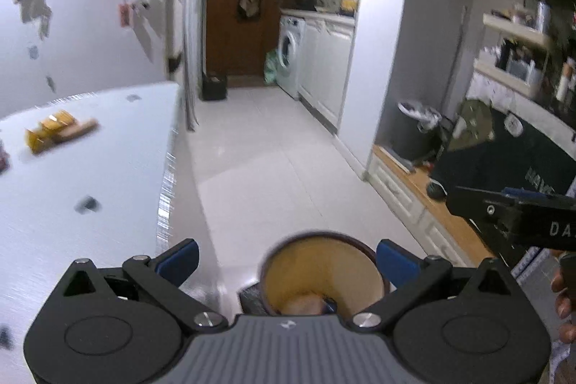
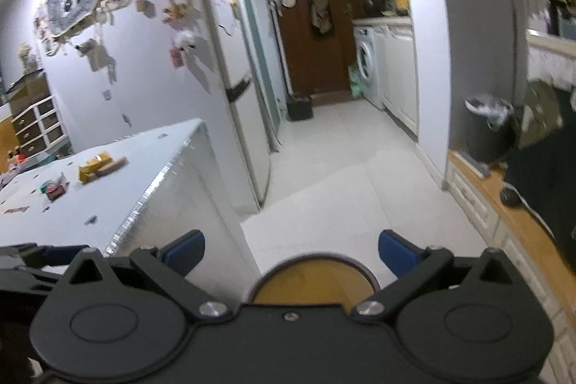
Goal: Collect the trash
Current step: 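Move both tools back from the bin toward the table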
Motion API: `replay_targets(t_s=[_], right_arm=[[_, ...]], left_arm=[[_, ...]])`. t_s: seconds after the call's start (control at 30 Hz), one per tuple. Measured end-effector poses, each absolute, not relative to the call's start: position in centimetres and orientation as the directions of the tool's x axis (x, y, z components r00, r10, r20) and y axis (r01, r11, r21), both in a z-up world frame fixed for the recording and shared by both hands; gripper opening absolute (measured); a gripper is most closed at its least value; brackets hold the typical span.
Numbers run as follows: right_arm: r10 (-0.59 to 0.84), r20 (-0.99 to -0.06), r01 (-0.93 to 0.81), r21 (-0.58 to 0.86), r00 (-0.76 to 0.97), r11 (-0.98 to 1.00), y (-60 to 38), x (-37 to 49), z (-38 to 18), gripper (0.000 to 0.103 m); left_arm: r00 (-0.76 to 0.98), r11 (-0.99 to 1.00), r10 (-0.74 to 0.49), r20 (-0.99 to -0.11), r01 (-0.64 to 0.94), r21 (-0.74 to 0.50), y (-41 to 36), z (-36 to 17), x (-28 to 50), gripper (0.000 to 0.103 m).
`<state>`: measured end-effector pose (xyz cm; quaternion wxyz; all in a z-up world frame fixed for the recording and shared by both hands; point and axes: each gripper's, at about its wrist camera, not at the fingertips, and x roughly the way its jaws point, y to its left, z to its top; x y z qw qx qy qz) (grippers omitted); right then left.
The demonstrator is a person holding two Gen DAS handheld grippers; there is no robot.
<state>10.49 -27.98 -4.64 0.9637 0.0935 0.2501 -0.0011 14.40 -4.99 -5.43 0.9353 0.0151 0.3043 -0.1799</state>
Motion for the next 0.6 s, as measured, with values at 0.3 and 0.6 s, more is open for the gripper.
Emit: replay_targets(t_s=[0.3,0.6], right_arm=[[0.131,-0.446,-0.073,0.146,0.886,0.987,-22.6,13.1,-2.2,0.103],[0.226,-0.396,-0.22,0.062,0.89,0.974,-15.8,18.3,0.6,0.103]], left_arm=[[0.825,0.981,-0.188,-0.533,0.183,-0.063,2.3,-2.4,14.5,0.103],[0.861,0.999,-0.034,-0.508,0.029,-0.017,10.6,-0.1,16.8,0.103]])
